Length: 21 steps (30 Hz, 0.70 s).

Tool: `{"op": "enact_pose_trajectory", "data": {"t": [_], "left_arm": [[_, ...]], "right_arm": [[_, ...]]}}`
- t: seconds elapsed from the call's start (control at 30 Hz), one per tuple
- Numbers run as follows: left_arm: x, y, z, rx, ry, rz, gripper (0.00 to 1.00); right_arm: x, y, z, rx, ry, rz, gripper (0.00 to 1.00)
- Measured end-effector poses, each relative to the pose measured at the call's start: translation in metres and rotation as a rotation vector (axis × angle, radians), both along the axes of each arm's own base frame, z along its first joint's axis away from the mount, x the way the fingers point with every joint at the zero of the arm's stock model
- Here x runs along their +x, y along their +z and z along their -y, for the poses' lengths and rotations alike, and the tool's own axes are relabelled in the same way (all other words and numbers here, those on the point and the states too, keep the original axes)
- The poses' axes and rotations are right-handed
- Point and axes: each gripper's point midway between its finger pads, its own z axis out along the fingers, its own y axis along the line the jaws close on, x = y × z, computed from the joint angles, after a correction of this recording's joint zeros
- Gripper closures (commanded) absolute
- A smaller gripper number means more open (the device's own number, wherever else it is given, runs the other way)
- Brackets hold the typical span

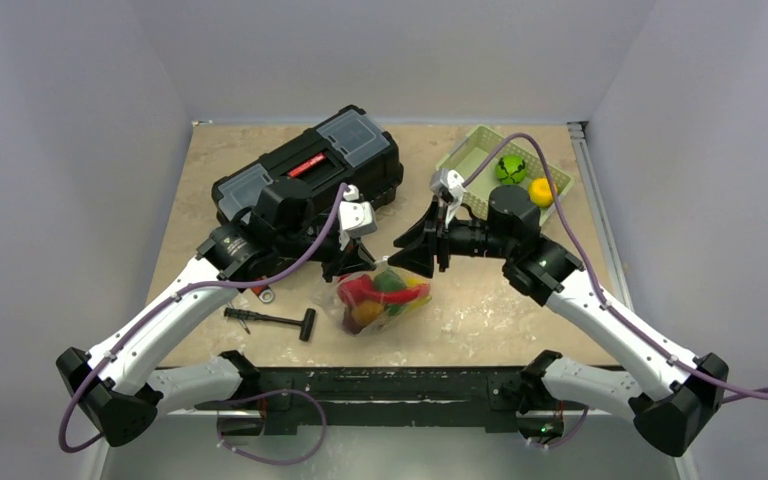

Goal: Place the food in the zip-top bag and seal the zipper

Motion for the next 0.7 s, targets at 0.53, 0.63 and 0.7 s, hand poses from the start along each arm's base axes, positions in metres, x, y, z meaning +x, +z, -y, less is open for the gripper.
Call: {"op": "enact_pose_trajectory", "data": {"t": [0.53,0.63,0.7], "left_arm": [[-0.004,0.001,0.002,-0.011,-0.023,-0.009,1.00],[-0.005,0.001,0.002,-0.012,-0.025,-0.010,1.00],[-0.005,0.001,0.002,-0.012,-0.025,-0.010,1.00]], "right_arm": [[-0.003,0.006,-0.003,-0.175,0.037,-0.075,0.63],[-0.005,0.005,-0.009,-0.189,0.059,-0.069,0.64],[-0.006,0.004,-0.013,-0.198,0.074,-0.065,0.65]]}}
